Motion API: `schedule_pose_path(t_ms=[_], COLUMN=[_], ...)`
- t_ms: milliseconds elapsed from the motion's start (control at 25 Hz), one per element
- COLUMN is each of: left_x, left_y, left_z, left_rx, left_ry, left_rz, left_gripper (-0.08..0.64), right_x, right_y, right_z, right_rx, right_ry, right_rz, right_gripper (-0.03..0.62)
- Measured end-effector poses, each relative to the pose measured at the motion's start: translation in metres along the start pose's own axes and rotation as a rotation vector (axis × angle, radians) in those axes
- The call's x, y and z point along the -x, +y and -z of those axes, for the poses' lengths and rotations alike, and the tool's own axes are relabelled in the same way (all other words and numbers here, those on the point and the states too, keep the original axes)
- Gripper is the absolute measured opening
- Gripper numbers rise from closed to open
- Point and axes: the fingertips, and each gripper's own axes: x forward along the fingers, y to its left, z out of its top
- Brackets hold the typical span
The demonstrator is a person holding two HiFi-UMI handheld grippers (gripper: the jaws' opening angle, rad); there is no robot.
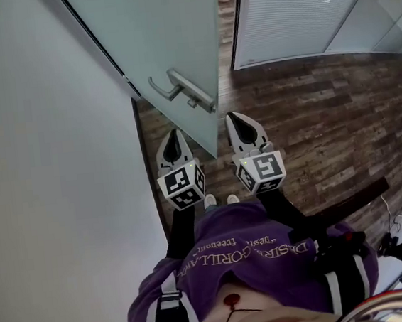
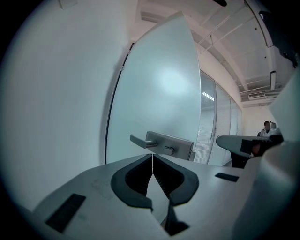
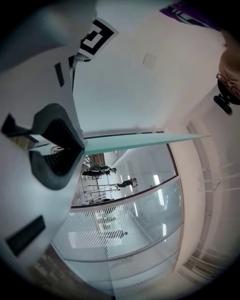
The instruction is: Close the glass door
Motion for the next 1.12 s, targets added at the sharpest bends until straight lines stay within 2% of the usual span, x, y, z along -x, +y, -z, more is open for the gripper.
schedule_pose_path(t_ms=[280,440,520,600,640,720,880,1120], left_x=[-0.012,-0.015,-0.017,-0.023,-0.027,-0.035,-0.052,-0.080], left_y=[-0.002,-0.002,-0.001,-0.001,-0.002,0.000,0.011,0.027], left_z=[0.001,0.001,-0.003,-0.006,-0.006,-0.002,-0.004,0.001], left_rx=[-0.046,-0.098,-0.156,-0.280,-0.361,-0.529,-0.811,-1.140], left_ry=[0.013,0.009,-0.025,-0.070,-0.077,-0.060,-0.062,-0.043], left_rz=[0.058,0.067,0.063,0.067,0.071,0.072,0.047,0.046], left_gripper=[0.002,0.003,0.005,0.081,0.096,0.134,0.161,0.189], right_x=[0.000,0.002,0.003,0.003,0.003,0.004,0.005,0.010], right_y=[-0.005,-0.009,-0.009,-0.011,-0.011,-0.012,-0.010,-0.018], right_z=[-0.002,-0.003,-0.003,-0.001,-0.001,-0.001,-0.005,-0.007], right_rx=[-0.007,-0.007,-0.007,-0.007,-0.007,-0.008,-0.008,-0.001], right_ry=[-0.004,-0.009,-0.009,-0.010,-0.011,-0.013,-0.014,-0.018], right_rz=[0.042,0.064,0.071,0.078,0.082,0.086,0.089,0.121], right_gripper=[-0.003,-0.003,-0.003,-0.003,-0.003,-0.003,-0.003,-0.003])
